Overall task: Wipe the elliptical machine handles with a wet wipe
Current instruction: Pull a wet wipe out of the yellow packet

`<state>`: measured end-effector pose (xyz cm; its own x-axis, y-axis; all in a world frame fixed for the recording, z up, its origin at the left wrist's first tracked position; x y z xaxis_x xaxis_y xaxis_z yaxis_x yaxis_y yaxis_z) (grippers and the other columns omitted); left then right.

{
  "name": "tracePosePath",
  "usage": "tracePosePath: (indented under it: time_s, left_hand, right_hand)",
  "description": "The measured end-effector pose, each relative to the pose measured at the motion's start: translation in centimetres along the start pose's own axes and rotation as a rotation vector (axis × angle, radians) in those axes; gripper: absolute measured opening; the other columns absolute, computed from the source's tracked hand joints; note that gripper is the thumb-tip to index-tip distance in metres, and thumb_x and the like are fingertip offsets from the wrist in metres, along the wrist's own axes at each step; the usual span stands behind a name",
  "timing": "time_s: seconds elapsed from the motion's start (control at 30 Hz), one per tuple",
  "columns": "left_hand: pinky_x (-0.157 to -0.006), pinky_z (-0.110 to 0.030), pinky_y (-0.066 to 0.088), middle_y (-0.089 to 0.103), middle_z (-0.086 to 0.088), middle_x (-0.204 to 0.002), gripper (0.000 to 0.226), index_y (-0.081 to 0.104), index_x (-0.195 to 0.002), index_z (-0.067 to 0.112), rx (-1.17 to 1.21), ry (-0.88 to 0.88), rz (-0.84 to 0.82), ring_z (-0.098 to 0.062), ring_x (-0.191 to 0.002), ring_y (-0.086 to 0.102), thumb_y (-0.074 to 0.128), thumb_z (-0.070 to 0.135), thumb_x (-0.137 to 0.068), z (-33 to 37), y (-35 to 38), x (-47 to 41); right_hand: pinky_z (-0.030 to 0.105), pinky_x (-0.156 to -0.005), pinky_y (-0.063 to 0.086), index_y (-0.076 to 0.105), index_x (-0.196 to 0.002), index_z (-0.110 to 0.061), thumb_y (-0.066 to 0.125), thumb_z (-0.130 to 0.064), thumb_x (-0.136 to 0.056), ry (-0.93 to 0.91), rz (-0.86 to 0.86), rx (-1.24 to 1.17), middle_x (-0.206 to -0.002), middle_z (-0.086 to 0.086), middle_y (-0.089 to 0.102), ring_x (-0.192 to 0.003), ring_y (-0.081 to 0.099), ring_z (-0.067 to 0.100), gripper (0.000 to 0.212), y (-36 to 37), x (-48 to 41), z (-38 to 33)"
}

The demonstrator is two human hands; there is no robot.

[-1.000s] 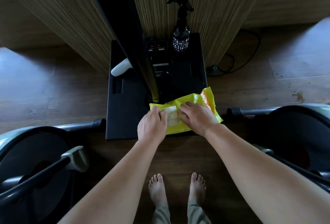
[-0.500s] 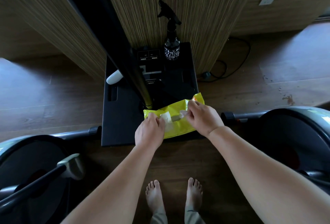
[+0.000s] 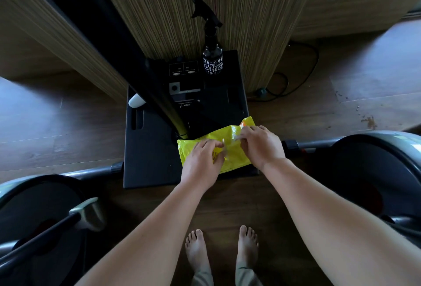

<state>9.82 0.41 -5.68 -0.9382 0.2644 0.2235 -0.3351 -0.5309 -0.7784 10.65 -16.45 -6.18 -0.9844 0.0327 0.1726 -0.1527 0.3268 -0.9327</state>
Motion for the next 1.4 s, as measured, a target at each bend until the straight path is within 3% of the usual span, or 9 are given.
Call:
tracePosePath:
  time_s: [0.1, 0.23, 0.4, 0.6, 0.77, 0.9, 1.07, 1.23, 1.4]
  left_hand:
    - [-0.093, -0.035, 0.052, 0.053, 0.013, -0.140, 0.038, 0.055, -0.142, 0.033, -0.102, 0.069, -0.151, -0.014, -0.131, 0.046, 0.051, 0.030, -0.104, 1.0, 2.5, -0.2]
    - [-0.084, -0.038, 0.054, 0.039, 0.004, -0.146, 0.057, 0.036, -0.155, 0.039, -0.367, 0.113, -0.257, -0.021, -0.133, 0.039, 0.049, 0.022, -0.102, 1.8, 4.5, -0.2]
    - [-0.082, -0.040, 0.051, 0.039, -0.003, -0.139, 0.069, 0.026, -0.153, 0.041, -0.485, 0.085, -0.300, -0.027, -0.124, 0.041, 0.051, 0.016, -0.095, 1.9, 5.8, -0.5]
    - [-0.090, -0.042, 0.047, 0.035, -0.001, -0.135, 0.063, 0.039, -0.146, 0.037, -0.523, -0.017, -0.360, -0.027, -0.124, 0.038, 0.055, 0.014, -0.089, 1.7, 6.9, -1.8]
    - [-0.101, -0.045, 0.044, 0.033, -0.001, -0.142, 0.057, 0.036, -0.152, 0.040, -0.520, -0.007, -0.469, -0.028, -0.131, 0.034, 0.049, 0.025, -0.099, 1.5, 6.7, -2.0]
    - [-0.104, -0.040, 0.045, 0.049, 0.003, -0.146, 0.044, 0.052, -0.147, 0.032, -0.158, -0.125, -0.381, -0.024, -0.137, 0.043, 0.047, 0.042, -0.105, 1.7, 2.9, -1.7]
    - [-0.081, -0.039, 0.062, 0.073, 0.000, -0.111, 0.031, 0.069, -0.120, 0.024, 0.631, -0.402, -0.219, -0.018, -0.100, 0.072, 0.062, 0.044, -0.098, 5.2, -3.4, 2.1]
    - [-0.071, -0.031, 0.063, 0.077, -0.007, -0.099, 0.023, 0.074, -0.108, 0.012, 0.882, -0.476, -0.219, -0.019, -0.085, 0.072, 0.074, 0.030, -0.093, 8.5, -6.9, 7.1]
    - [-0.073, -0.031, 0.063, 0.077, -0.013, -0.094, 0.021, 0.074, -0.110, -0.001, 1.156, -0.618, -0.216, -0.018, -0.080, 0.071, 0.065, 0.014, -0.099, 9.9, -10.0, 11.2]
  right_hand:
    - [0.035, -0.068, 0.046, 0.064, -0.104, -0.017, 0.053, -0.023, -0.101, 0.001, 0.003, -0.021, -0.099, 0.000, 0.069, -0.099, 0.061, 0.024, 0.013, -0.5, 0.0, 1.4]
    - [0.036, -0.070, 0.051, 0.063, -0.102, -0.018, 0.054, -0.024, -0.101, -0.012, -0.002, -0.034, -0.097, -0.002, 0.068, -0.097, 0.062, 0.021, 0.011, -0.4, 0.2, 1.9]
    - [0.033, -0.067, 0.046, 0.064, -0.100, -0.019, 0.053, -0.026, -0.103, -0.027, -0.003, -0.085, -0.096, -0.002, 0.070, -0.096, 0.061, 0.020, 0.014, 0.0, 0.0, 1.3]
    - [0.035, -0.069, 0.050, 0.067, -0.108, -0.020, 0.050, -0.031, -0.105, -0.006, -0.066, -0.054, -0.097, -0.001, 0.071, -0.105, 0.056, 0.020, 0.021, 0.7, -0.2, 1.2]
    - [0.034, -0.058, 0.050, 0.068, -0.089, -0.016, 0.057, -0.027, -0.100, 0.217, -0.046, -0.351, -0.082, 0.001, 0.068, -0.077, 0.063, 0.021, 0.019, 0.0, 0.0, 3.4]
    - [0.039, -0.054, 0.051, 0.066, -0.079, -0.009, 0.066, -0.031, -0.095, 0.480, -0.065, -0.714, -0.076, 0.008, 0.067, -0.069, 0.060, 0.018, 0.027, -1.2, 1.3, 4.8]
    - [0.035, -0.065, 0.059, 0.077, -0.103, -0.010, 0.059, -0.015, -0.101, 0.520, -0.182, -1.302, -0.091, 0.011, 0.076, -0.079, 0.072, 0.021, 0.018, -5.1, 5.5, -0.1]
    - [0.035, -0.078, 0.064, 0.078, -0.111, -0.021, 0.060, -0.005, -0.101, 0.343, -0.153, -1.375, -0.103, 0.008, 0.079, -0.097, 0.077, 0.022, 0.027, -11.4, 9.7, -4.7]
    - [0.040, -0.081, 0.066, 0.085, -0.090, -0.022, 0.064, 0.007, -0.096, 0.243, -0.028, -1.291, -0.101, 0.004, 0.081, -0.099, 0.077, 0.023, 0.036, -15.5, 13.1, -7.1]
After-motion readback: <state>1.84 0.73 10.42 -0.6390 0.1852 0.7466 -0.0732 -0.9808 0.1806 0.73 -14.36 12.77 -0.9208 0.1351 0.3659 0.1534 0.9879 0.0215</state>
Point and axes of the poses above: each hand's wrist, its own x-axis away from the middle knuckle, its own y-axis out of the palm, z = x × y, the point moved 10 cm from there along -x, towards the middle knuckle
